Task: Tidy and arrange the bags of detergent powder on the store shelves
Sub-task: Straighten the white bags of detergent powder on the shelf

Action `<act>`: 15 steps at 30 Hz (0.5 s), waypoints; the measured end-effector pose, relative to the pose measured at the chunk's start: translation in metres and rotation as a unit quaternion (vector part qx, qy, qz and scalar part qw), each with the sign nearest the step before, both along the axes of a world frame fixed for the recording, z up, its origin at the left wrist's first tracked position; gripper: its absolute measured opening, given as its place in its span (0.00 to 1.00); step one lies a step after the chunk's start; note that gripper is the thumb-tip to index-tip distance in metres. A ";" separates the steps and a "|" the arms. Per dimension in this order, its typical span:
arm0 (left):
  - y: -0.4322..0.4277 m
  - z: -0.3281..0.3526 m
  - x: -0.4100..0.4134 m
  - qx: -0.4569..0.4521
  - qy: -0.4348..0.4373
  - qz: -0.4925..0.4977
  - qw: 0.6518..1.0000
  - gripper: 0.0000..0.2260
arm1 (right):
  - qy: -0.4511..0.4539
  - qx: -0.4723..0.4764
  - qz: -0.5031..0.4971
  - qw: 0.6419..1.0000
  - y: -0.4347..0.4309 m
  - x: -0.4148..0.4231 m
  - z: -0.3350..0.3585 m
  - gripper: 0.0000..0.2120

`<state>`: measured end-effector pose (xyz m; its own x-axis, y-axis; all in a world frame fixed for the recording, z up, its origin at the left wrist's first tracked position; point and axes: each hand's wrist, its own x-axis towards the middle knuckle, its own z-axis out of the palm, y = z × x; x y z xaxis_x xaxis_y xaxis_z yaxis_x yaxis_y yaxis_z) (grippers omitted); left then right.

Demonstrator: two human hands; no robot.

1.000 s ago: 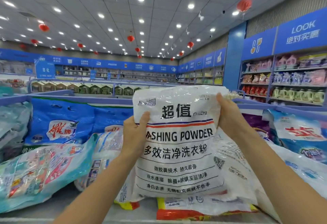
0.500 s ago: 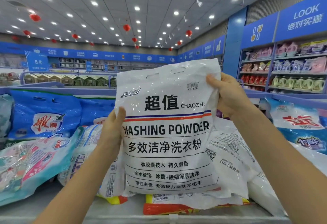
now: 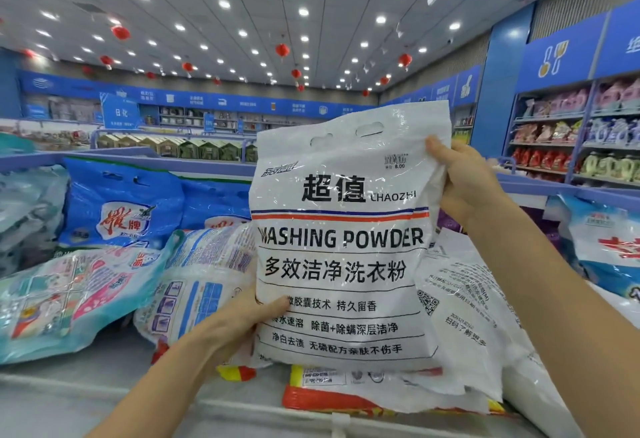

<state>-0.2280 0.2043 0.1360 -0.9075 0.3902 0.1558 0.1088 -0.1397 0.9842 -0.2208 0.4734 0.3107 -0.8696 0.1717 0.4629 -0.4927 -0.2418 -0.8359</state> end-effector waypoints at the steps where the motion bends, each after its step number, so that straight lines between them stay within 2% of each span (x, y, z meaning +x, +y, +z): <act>1: 0.001 0.001 0.000 0.002 0.003 0.013 1.000 0.54 | -0.004 0.000 -0.005 1.000 0.001 0.000 0.000 0.07; 6: 0.004 0.005 0.009 0.011 0.051 0.075 0.996 0.46 | -0.004 0.001 -0.033 0.999 0.005 0.015 0.002 0.06; 10: 0.000 0.022 0.026 0.013 0.108 0.072 0.991 0.36 | -0.013 0.000 -0.064 0.998 0.007 0.036 0.007 0.07; 15: -0.005 0.035 0.046 0.023 0.141 0.030 0.989 0.37 | 0.016 0.039 -0.115 0.992 0.002 0.081 0.028 0.08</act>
<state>-0.1820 0.1993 0.1710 -0.8467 0.3241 0.4219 0.3867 -0.1697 0.9065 -0.1397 0.4757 0.3392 -0.7959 0.3270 0.5095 -0.5541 -0.0543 -0.8307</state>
